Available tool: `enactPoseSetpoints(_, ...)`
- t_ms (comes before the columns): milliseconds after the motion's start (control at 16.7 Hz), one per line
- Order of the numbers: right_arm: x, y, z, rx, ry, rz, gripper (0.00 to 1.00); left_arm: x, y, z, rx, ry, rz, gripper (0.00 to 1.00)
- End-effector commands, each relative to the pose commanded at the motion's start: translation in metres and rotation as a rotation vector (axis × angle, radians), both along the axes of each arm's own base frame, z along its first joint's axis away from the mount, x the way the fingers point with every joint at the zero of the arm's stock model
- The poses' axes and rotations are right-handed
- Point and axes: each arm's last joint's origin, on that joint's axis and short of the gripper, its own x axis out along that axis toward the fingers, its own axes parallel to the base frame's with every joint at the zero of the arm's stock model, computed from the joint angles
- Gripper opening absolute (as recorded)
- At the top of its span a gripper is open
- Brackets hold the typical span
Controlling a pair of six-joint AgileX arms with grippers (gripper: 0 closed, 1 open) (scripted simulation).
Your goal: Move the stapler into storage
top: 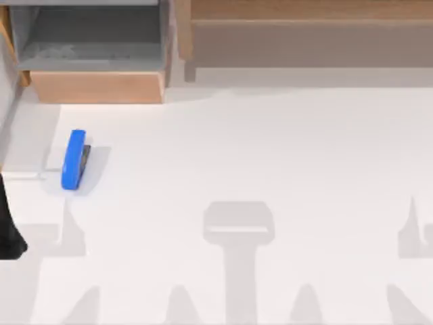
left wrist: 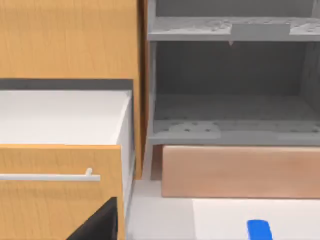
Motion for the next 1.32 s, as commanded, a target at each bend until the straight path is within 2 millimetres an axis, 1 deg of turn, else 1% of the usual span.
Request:
enactPoseSetpoints(180, 0.000, 0.000, 0.000, 0.000, 0.000, 0.000, 1.00, 0.000, 0.000, 0.002, -0.001, 0.006, 0.001, 1.00)
enactPoseSetpoints(300, 0.000, 0.000, 0.000, 0.000, 0.000, 0.000, 1.00, 0.000, 0.000, 0.012, -0.008, 0.037, 0.002, 1.00)
enactPoseSetpoints(480, 0.000, 0.000, 0.000, 0.000, 0.000, 0.000, 1.00, 0.006, 0.000, 0.038, -0.023, 0.138, -0.002, 1.00)
enactPoseSetpoints(660, 0.000, 0.000, 0.000, 0.000, 0.000, 0.000, 1.00, 0.025, -0.002, 0.070, -0.039, 0.306, -0.015, 1.00)
enactPoseSetpoints(720, 0.000, 0.000, 0.000, 0.000, 0.000, 0.000, 1.00, 0.035, -0.003, 0.080, -0.043, 0.375, -0.020, 1.00)
enactPoseSetpoints(840, 0.000, 0.000, 0.000, 0.000, 0.000, 0.000, 1.00, 0.063, -0.006, 0.098, -0.048, 0.523, -0.032, 1.00)
enactPoseSetpoints(960, 0.000, 0.000, 0.000, 0.000, 0.000, 0.000, 1.00, 0.098, -0.010, 0.109, -0.048, 0.679, -0.044, 1.00)
enactPoseSetpoints(1020, 0.000, 0.000, 0.000, 0.000, 0.000, 0.000, 1.00, 0.117, -0.013, 0.112, -0.046, 0.758, -0.049, 1.00)
enactPoseSetpoints(1140, 0.000, 0.000, 0.000, 0.000, 0.000, 0.000, 1.00, 0.159, -0.021, 0.109, -0.036, 0.914, -0.058, 1.00)
enactPoseSetpoints(1200, 0.000, 0.000, 0.000, 0.000, 0.000, 0.000, 1.00, 0.180, -0.025, 0.104, -0.029, 0.989, -0.061, 1.00)
enactPoseSetpoints(1320, 0.000, 0.000, 0.000, 0.000, 0.000, 0.000, 1.00, 0.219, -0.034, 0.088, -0.011, 1.132, -0.066, 1.00)
